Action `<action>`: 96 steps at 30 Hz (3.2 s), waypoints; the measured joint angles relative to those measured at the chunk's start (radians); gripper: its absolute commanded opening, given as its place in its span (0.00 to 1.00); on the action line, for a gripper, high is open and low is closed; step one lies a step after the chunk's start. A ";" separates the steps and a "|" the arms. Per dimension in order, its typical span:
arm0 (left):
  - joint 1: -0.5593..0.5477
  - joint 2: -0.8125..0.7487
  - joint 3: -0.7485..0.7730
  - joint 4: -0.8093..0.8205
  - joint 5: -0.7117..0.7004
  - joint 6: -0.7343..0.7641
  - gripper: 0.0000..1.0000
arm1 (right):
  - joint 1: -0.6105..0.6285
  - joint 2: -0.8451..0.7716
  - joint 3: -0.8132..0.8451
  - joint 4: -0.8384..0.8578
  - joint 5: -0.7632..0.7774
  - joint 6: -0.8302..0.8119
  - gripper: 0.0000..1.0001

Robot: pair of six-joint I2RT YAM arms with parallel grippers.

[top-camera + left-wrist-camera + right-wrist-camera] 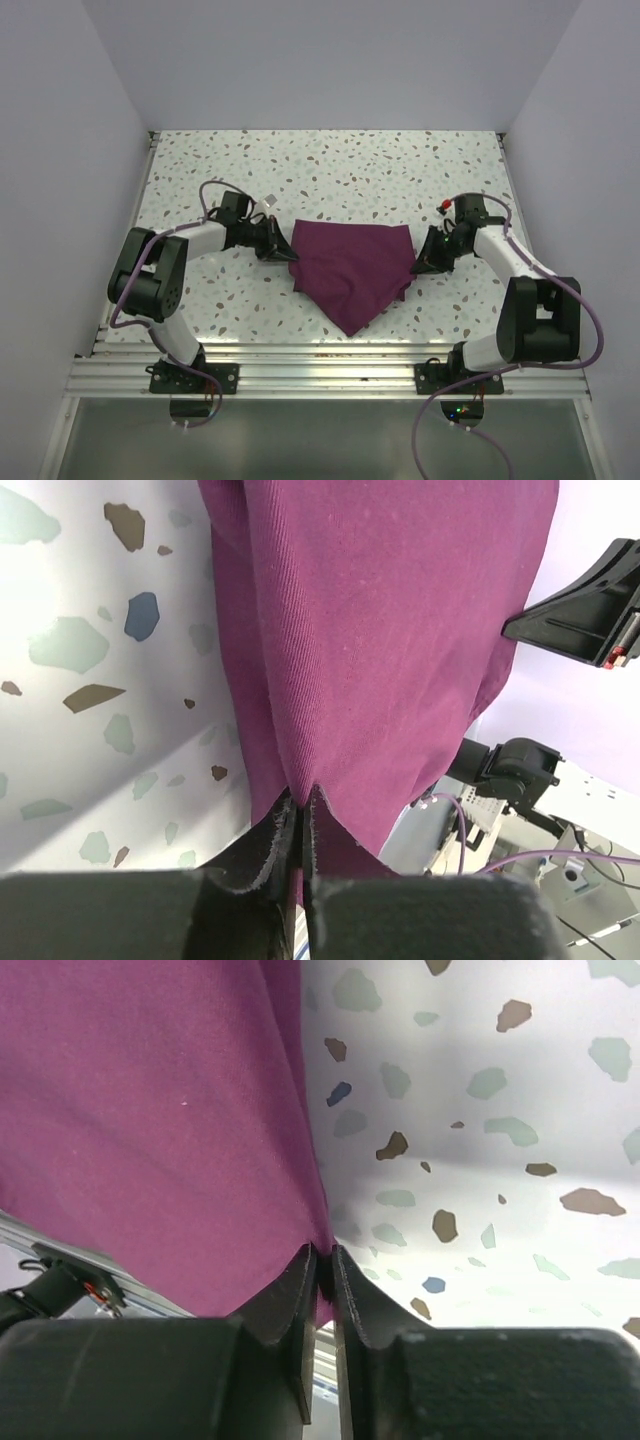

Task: Prepare the surgical pack

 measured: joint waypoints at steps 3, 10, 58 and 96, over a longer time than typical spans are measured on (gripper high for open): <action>0.000 0.000 0.000 -0.008 -0.004 0.009 0.24 | 0.000 0.000 0.003 -0.021 0.022 -0.008 0.37; 0.009 -0.013 0.000 -0.061 -0.040 0.032 0.40 | -0.002 -0.011 0.018 -0.099 0.037 -0.008 0.66; -0.386 -0.241 0.393 -0.448 -0.737 0.271 0.59 | 0.098 0.406 0.298 0.253 0.117 0.276 0.74; -0.786 0.354 0.809 -0.814 -1.317 0.310 0.19 | 0.056 -0.060 -0.124 0.139 0.043 0.145 0.89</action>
